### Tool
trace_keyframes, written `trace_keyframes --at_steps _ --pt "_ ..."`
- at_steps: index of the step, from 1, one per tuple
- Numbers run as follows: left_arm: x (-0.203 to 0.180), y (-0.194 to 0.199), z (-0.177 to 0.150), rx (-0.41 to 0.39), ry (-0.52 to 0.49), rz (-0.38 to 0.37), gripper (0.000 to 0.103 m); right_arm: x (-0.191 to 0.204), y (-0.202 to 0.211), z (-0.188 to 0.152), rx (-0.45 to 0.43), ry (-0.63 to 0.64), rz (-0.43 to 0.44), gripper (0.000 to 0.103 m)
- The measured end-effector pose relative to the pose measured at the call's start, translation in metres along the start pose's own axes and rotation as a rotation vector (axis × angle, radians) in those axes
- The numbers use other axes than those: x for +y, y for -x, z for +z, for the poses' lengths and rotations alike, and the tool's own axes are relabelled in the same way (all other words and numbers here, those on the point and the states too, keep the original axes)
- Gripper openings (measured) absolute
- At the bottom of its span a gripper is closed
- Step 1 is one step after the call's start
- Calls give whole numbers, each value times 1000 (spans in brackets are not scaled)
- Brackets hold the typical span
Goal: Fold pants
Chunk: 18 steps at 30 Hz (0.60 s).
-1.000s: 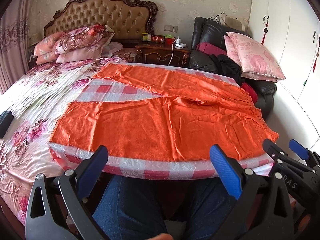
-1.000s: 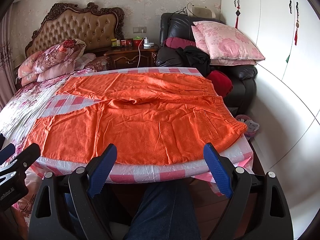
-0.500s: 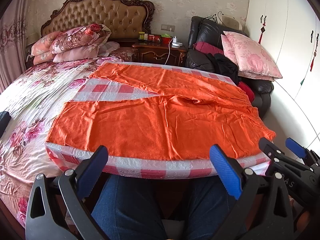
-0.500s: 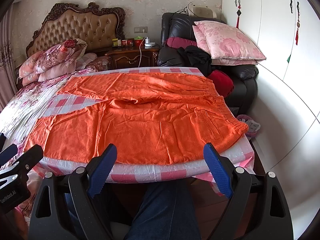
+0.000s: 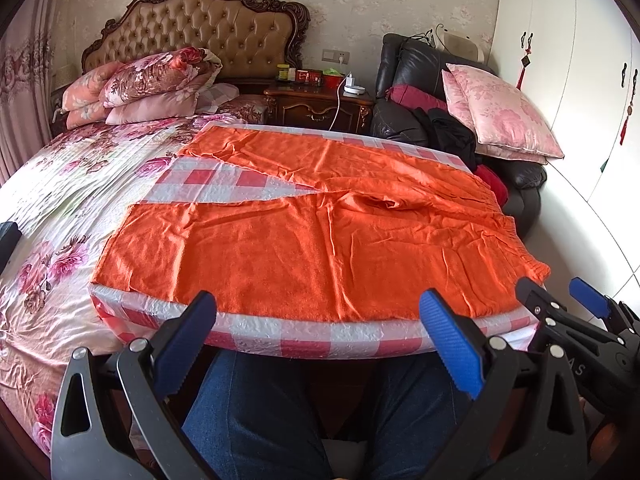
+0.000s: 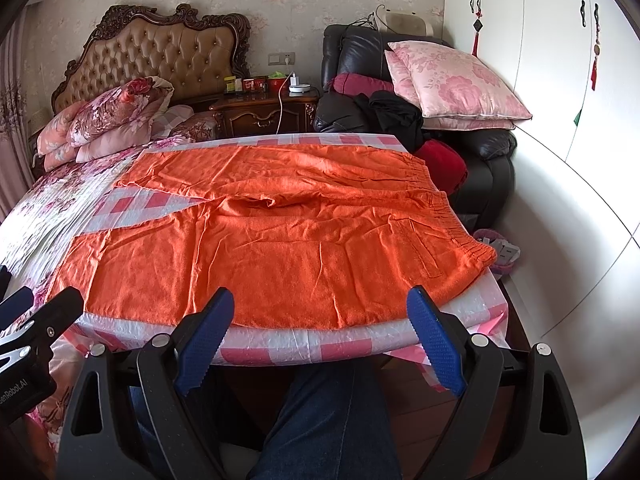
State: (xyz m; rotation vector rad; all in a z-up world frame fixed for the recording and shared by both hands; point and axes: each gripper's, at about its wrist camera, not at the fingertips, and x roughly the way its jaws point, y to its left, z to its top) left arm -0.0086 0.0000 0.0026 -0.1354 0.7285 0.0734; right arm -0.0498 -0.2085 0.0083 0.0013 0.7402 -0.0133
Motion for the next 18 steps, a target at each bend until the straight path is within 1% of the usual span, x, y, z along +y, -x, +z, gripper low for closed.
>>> trace_keyframes --at_steps 18 --pt "1 1 1 -1 0 0 101 1 0 0 -1 1 -2 85"
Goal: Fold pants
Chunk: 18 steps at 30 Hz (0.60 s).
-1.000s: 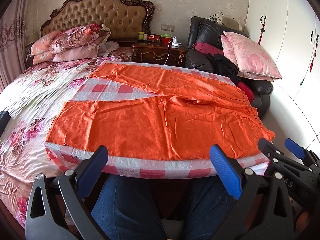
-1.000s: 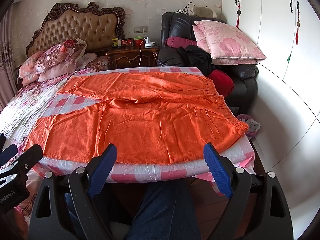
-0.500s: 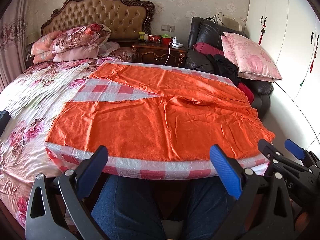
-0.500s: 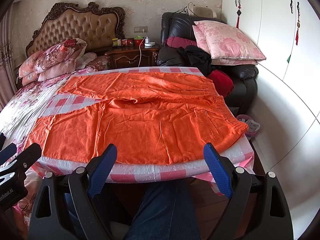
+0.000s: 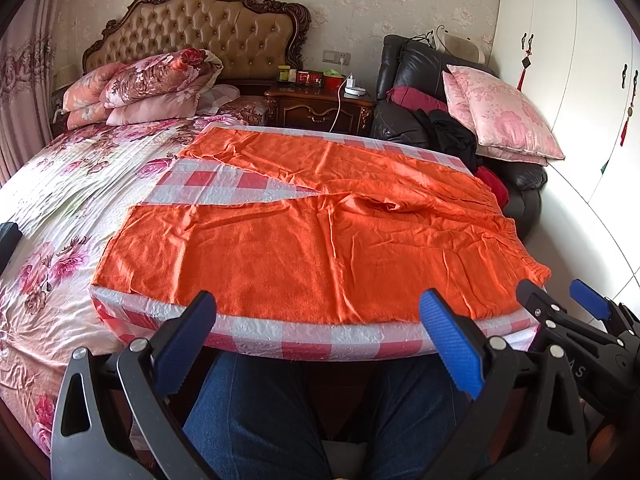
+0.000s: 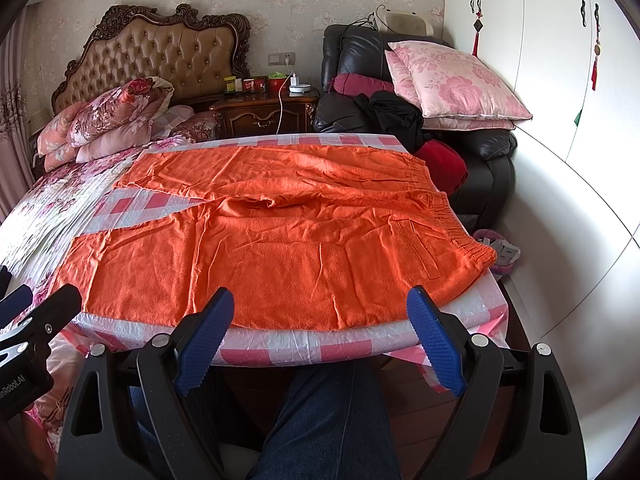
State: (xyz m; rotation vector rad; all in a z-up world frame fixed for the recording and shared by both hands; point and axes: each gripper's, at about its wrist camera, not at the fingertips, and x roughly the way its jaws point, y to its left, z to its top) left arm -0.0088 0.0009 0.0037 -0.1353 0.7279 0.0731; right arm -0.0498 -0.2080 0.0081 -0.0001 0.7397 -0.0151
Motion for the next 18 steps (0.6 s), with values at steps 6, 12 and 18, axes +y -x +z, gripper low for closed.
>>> trace_keyframes --at_steps 6,12,18 --pt "1 0 1 2 0 -3 101 1 0 -1 4 -1 2 85" --pt "11 -15 10 14 16 -28 101 -16 -29 3 80 -38 92 88" --pt "32 -62 25 51 19 -29 101 -76 -109 59 193 -81 104 88"
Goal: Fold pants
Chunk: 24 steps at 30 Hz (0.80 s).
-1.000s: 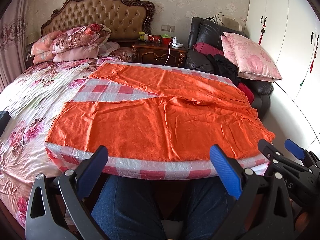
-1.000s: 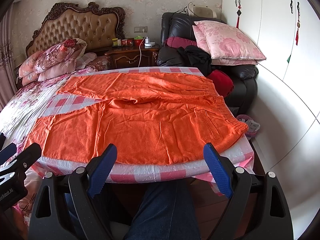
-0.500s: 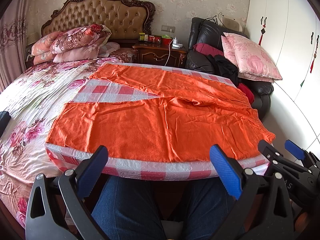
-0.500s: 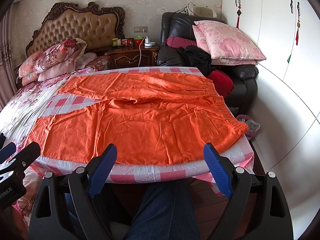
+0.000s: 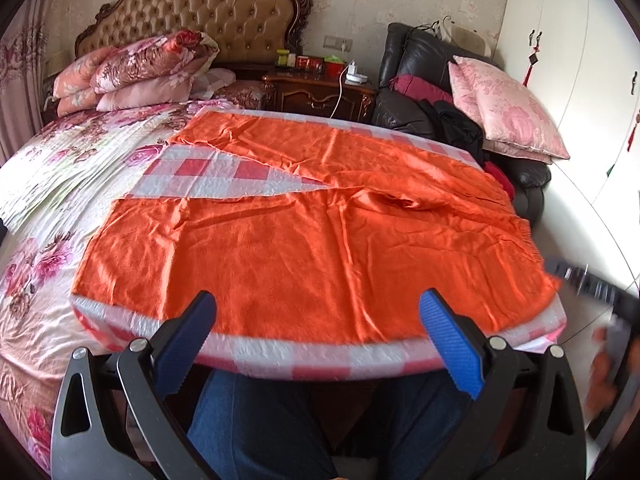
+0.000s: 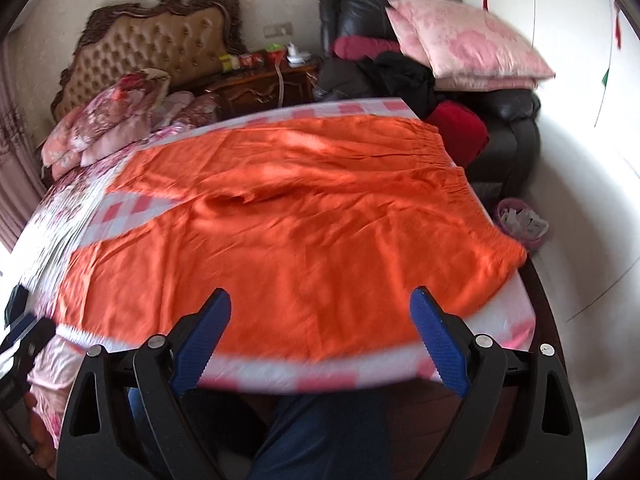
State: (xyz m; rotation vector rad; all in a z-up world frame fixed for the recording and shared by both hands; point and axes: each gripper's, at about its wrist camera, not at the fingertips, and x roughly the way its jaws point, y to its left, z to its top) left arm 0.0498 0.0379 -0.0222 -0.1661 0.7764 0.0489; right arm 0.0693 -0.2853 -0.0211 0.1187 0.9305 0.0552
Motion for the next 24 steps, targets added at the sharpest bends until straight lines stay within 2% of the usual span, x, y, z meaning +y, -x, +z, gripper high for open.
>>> trace_keyframes --at_steps 3,6,8,10,15,17,20,24 --pt "12 -28 12 12 -1 8 101 -31 -47 59 58 30 -70 88" --pt "26 -52 19 36 18 -4 98 -51 -109 125 148 133 -139 88" --pt "35 -60 22 39 25 -9 98 -63 -135 160 153 147 -144 88" --pt "43 -65 22 42 25 -2 98 -68 -169 194 199 187 -119 88" --pt "75 -82 19 99 66 42 93 -58 -230 238 246 297 -106 87" --pt "88 -86 20 117 72 73 92 -53 -255 252 265 354 -111 81" --pt "109 -85 26 119 79 108 91 -51 -290 264 323 413 -132 75" --pt "135 -81 46 102 97 130 91 -58 -314 273 344 438 -128 75"
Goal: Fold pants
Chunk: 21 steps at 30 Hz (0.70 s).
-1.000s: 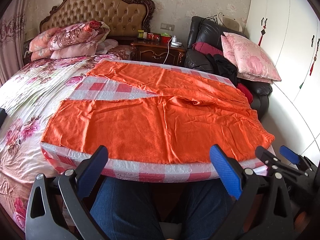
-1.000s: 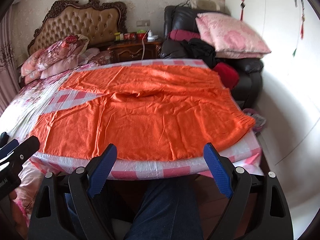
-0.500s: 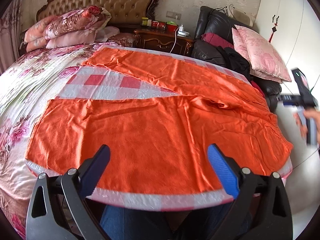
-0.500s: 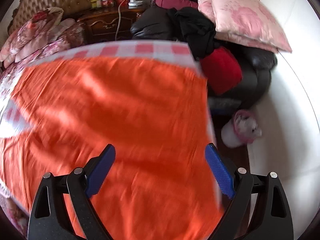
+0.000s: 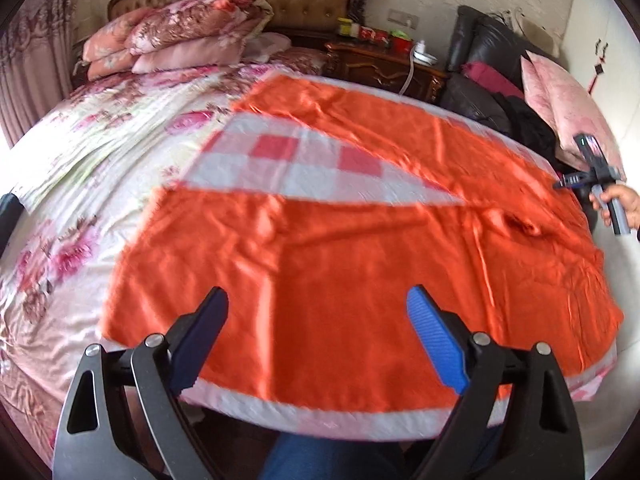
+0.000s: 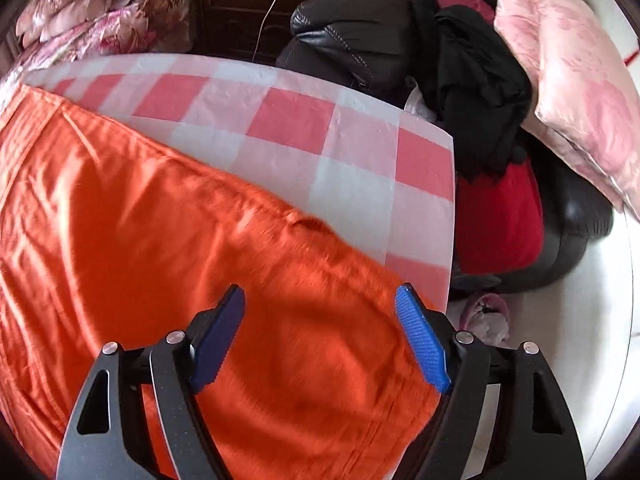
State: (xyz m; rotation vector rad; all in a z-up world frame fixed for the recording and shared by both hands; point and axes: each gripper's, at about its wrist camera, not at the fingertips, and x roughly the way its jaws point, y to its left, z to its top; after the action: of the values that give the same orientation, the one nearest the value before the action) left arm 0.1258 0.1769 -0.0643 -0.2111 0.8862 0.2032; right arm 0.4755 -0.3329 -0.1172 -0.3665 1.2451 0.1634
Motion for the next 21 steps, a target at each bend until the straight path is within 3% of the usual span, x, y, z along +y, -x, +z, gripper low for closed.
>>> trace_keyframes --at_steps 4,5,6,8,9,12,16,19,21 --pt "19 -9 34 17 69 -77 82 -3 -8 3 -8 10 48 74" --pt "22 -12 44 18 83 -99 78 -3 -7 3 -13 14 94 63" --pt "26 -18 59 13 91 -110 74 -3 -6 2 -12 17 129 42" --pt "30 -29 80 12 113 -127 71 3 3 0 -23 42 116 17" --pt "32 -38 92 18 131 -149 71 7 8 -2 -39 56 123 11" --pt "44 -75 139 56 228 -242 71 14 35 -11 -120 58 118 10" --pt "64 -124 200 77 369 -303 67 20 90 -32 -271 25 127 9" --pt "78 -178 246 147 515 -405 67 38 143 -65 -402 74 174 9" --pt "80 -208 270 182 555 -422 61 50 169 -84 -464 115 198 9"
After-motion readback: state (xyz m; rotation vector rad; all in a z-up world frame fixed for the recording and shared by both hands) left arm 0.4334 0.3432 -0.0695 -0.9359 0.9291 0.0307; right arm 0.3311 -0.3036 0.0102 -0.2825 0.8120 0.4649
